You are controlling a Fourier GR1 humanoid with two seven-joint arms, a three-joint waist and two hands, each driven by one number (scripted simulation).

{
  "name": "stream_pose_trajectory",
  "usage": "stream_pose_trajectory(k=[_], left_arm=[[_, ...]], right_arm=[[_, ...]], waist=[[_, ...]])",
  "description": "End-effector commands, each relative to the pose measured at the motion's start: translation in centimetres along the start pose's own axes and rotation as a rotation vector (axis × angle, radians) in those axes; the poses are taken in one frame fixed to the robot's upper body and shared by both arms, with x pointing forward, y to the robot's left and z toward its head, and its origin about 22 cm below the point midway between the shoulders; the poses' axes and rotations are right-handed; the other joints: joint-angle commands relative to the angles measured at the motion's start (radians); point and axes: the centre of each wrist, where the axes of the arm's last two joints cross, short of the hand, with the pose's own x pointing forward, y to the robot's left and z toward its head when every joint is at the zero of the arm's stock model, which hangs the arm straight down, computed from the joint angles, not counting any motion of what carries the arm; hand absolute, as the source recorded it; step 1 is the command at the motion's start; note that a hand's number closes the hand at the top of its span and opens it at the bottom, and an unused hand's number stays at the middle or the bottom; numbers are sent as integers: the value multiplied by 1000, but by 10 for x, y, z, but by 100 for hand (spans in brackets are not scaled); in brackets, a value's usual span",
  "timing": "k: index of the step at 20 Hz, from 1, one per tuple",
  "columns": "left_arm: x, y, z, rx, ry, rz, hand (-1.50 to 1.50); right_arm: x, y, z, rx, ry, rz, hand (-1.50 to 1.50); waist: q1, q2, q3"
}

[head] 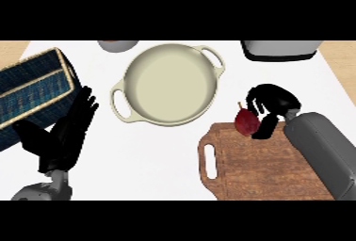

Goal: Pick the pear from the cutting board and place it in the pot

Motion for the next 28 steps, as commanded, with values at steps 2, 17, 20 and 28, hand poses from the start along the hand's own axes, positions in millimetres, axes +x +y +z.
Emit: stream_pose_trajectory(k=[2, 17, 20, 28], left_arm=[[-1, 2, -5, 12, -6, 7, 0], [2, -3, -5, -13, 4, 0, 0], [2, -3, -11, -41, -15, -3, 0], [15, -14, -23, -46, -29, -2, 0]], right_arm=[[41, -11, -6, -311, 222, -43, 150], [155, -124, 139, -755, -103, -39, 150], [181, -148, 147, -782, -159, -69, 150], [237, -157, 108, -715, -118, -143, 150]], waist=[[-1, 8, 5], [28, 16, 7], [46, 22, 7], [53, 25, 7]])
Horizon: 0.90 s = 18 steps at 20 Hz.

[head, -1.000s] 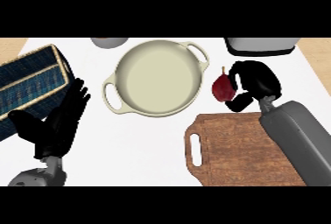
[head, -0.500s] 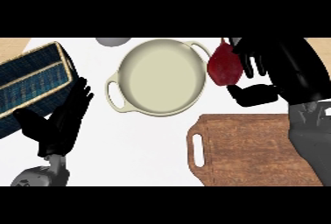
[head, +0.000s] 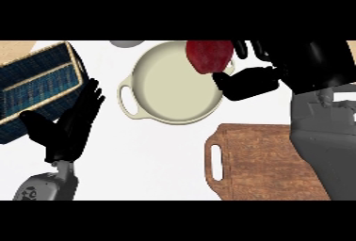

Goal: Pick the pear from the cutting board and place it in the pot

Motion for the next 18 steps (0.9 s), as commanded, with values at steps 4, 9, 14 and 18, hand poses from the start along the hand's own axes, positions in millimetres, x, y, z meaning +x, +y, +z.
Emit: stream_pose_trajectory(k=[4, 9, 14, 18], left_arm=[[0, -8, 2, -27, -17, -10, 0], [14, 4, -3, -5, -11, 4, 0], [6, -1, -1, -28, 2, 6, 0], [-3, -8, -7, -12, 3, -1, 0]], right_arm=[[34, 14, -55, 29, 87, -20, 150], [20, 28, -72, 82, 116, 12, 150], [3, 77, -96, 106, 71, 31, 150], [-16, 108, -99, 228, 161, -57, 150]], waist=[[16, 5, 0], [5, 3, 0], [17, 8, 0], [13, 10, 0]])
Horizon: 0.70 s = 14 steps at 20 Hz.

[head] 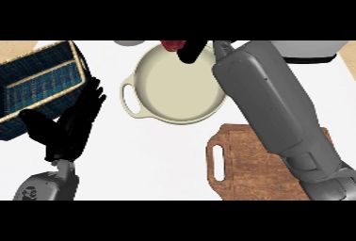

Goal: Pick the pear from the cutting board and place it in the pot

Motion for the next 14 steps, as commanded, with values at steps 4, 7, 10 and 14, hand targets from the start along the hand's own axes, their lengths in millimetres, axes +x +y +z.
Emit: stream_pose_trajectory(k=[4, 7, 10, 14], left_arm=[[-4, 12, 0, -12, 7, 1, 0], [-10, -2, 0, 3, 3, -29, 0], [-6, -7, -1, -30, -4, 8, 0], [-3, -12, 8, -11, -8, 2, 0]], right_arm=[[-10, 49, -21, 139, 153, -198, -150], [-27, 60, -20, 194, 175, -299, -150], [-26, 53, -26, 111, 153, -444, -150], [-35, 44, -22, -124, 106, -574, -150]], waist=[[15, 5, 0], [6, 1, 0], [17, 4, 0], [7, -1, 1]])
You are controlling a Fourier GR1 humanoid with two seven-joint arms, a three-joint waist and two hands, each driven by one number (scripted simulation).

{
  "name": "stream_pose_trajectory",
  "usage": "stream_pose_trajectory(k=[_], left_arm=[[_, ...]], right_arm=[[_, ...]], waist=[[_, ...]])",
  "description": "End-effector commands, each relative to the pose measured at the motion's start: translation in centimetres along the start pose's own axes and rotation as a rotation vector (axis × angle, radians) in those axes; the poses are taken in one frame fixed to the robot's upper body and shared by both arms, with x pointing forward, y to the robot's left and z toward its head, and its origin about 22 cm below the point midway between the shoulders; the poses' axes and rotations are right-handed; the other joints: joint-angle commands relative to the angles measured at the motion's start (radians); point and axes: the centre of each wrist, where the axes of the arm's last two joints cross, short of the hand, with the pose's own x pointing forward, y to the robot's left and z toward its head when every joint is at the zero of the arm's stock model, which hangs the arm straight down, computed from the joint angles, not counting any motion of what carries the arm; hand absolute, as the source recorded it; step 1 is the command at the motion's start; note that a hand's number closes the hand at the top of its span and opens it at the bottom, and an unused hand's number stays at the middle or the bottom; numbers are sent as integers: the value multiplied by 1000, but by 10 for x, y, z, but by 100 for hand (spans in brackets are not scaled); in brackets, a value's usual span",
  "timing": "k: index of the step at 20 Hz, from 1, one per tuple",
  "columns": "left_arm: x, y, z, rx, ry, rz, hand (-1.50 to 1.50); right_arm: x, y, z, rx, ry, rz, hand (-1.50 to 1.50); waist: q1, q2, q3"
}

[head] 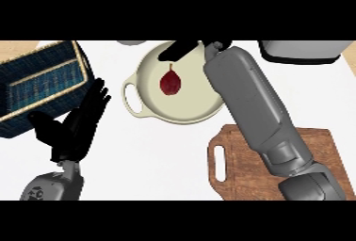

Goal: Pick the pear from the cutting board and place it in the pot

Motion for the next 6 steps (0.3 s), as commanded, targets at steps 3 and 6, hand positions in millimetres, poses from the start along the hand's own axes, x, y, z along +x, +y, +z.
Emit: stream_pose_trajectory(k=[3, 6], left_arm=[[9, 1, 5, 8, 3, 5, 0], [15, 18, -3, 10, -2, 4, 0]], right_arm=[[-15, -20, -2, -240, -74, -181, -150], [-33, -42, -7, -303, -57, -232, -150]], waist=[[-17, -5, 1], [-19, -3, 0]])
